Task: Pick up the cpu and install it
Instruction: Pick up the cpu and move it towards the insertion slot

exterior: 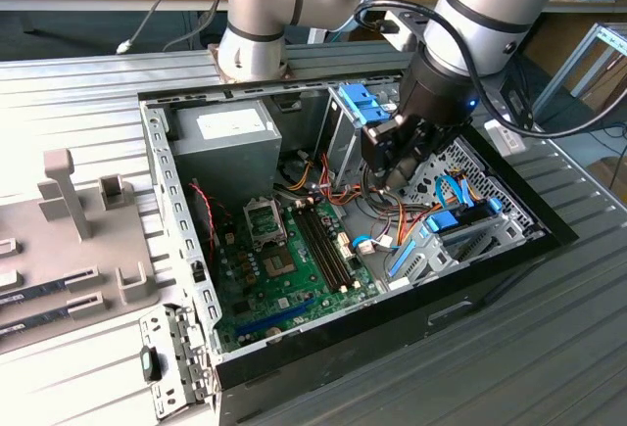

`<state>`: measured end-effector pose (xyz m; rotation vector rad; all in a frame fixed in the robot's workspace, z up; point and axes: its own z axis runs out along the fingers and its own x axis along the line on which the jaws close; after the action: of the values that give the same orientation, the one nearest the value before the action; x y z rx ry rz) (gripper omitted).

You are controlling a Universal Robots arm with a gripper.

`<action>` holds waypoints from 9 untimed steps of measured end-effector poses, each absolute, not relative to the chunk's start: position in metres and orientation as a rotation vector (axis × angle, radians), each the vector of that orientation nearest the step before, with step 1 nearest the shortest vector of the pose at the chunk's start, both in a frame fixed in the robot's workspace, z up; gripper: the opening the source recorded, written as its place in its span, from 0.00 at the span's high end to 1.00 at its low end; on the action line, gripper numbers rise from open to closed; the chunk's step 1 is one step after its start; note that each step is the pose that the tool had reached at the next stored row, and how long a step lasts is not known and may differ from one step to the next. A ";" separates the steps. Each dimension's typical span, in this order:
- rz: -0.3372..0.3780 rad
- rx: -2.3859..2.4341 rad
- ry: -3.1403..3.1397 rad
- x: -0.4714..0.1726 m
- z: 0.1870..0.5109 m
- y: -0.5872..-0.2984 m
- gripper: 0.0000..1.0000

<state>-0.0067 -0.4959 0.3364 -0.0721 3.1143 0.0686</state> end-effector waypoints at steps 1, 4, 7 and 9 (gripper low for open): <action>0.069 -0.072 3.114 -0.007 0.336 -0.496 0.53; 0.069 -0.072 3.114 -0.007 0.336 -0.497 0.53; 0.069 -0.072 3.114 -0.007 0.336 -0.497 0.53; 0.069 -0.072 3.114 -0.007 0.335 -0.497 0.53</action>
<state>-0.0067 -0.4975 0.3353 -0.0721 3.1143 0.0688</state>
